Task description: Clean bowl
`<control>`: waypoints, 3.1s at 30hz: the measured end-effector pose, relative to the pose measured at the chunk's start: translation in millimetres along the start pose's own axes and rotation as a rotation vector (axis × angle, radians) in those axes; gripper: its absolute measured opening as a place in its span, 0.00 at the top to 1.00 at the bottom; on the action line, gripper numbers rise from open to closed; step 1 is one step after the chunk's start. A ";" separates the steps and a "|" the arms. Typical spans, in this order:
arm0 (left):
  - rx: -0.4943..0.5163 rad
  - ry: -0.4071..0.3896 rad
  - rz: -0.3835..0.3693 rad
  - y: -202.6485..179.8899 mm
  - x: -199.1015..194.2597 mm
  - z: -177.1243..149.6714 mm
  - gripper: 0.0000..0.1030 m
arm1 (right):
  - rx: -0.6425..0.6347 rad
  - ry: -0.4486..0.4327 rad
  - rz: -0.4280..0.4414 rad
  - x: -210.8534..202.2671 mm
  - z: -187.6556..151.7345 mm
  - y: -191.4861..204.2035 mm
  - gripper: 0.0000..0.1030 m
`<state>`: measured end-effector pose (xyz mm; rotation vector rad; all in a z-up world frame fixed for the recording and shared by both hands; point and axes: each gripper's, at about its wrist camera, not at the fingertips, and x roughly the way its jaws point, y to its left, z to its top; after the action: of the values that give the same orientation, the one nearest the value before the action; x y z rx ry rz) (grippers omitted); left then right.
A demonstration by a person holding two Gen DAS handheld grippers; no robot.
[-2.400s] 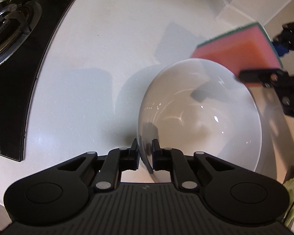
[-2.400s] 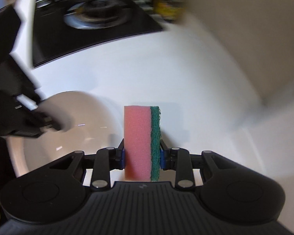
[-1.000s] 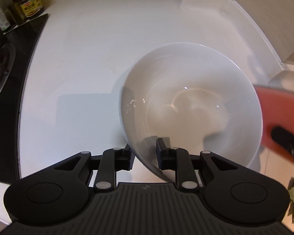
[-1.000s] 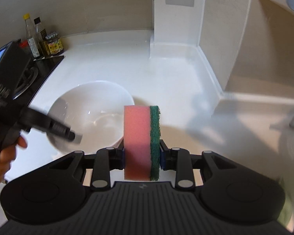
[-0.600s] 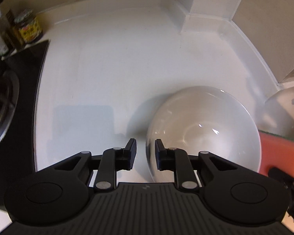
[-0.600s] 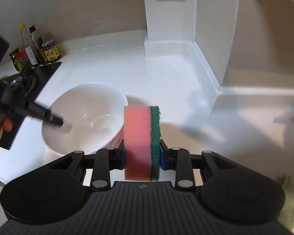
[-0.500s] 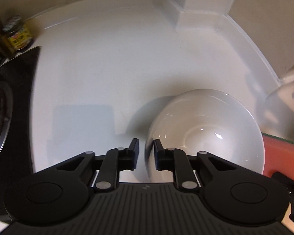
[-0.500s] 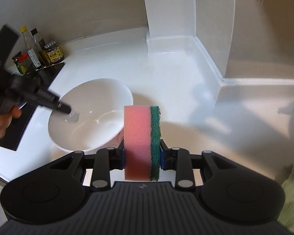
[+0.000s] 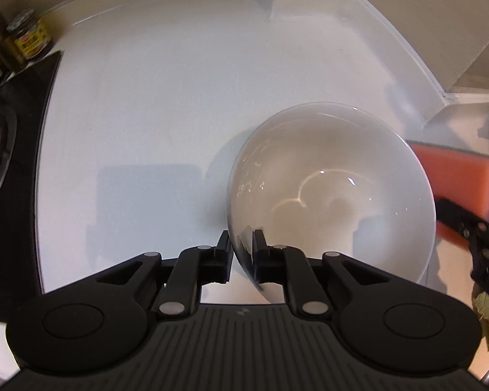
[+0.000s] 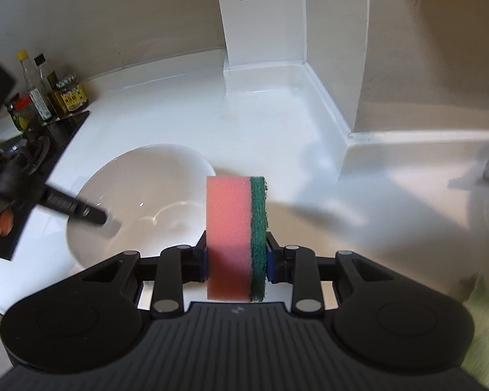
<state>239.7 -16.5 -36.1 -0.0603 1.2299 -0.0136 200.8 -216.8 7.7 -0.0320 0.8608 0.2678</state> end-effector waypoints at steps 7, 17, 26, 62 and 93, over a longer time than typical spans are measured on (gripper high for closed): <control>-0.092 -0.006 0.007 1.8 4.6 -3.0 0.91 | 0.006 -0.025 0.140 0.1 -8.0 -27.9 0.74; -0.128 -0.007 0.039 -5.7 0.8 -5.4 0.92 | 0.224 -0.059 -0.001 -35.4 -59.3 4.2 0.73; 0.004 0.022 0.006 -29.1 0.6 -7.2 0.81 | 0.273 -0.089 -0.080 -43.7 -68.9 7.2 0.73; -0.079 -0.035 -0.055 -10.1 1.6 21.5 0.96 | -0.013 -0.104 -0.053 -4.6 -18.3 -26.2 0.74; -0.183 0.001 -0.029 -19.3 -7.2 -6.6 0.85 | 0.099 -0.140 -0.088 -32.6 -52.5 -3.5 0.74</control>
<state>231.6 -35.7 -30.6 -0.2373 1.2286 0.0735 142.4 -234.5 -2.4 0.0411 0.7302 0.1430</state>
